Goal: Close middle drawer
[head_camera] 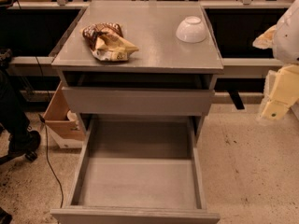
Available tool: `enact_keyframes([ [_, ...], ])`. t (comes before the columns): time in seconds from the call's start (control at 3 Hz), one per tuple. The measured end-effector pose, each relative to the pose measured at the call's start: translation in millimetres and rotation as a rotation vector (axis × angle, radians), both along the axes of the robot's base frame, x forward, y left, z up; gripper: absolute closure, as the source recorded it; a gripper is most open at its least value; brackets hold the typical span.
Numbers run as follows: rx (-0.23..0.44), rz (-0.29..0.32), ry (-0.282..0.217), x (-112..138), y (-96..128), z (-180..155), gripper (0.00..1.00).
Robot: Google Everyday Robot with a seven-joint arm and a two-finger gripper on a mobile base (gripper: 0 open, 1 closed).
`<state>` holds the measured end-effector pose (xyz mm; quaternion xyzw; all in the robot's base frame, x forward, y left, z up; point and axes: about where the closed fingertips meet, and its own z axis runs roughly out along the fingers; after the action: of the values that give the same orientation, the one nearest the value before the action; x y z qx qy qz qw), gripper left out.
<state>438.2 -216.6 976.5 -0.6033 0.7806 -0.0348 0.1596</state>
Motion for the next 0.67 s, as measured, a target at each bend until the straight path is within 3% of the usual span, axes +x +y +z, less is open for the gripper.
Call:
enact_keyframes([
  [0.67,0.011,0.007,-0.003,-2.8,2.8,-15.7,0.00],
])
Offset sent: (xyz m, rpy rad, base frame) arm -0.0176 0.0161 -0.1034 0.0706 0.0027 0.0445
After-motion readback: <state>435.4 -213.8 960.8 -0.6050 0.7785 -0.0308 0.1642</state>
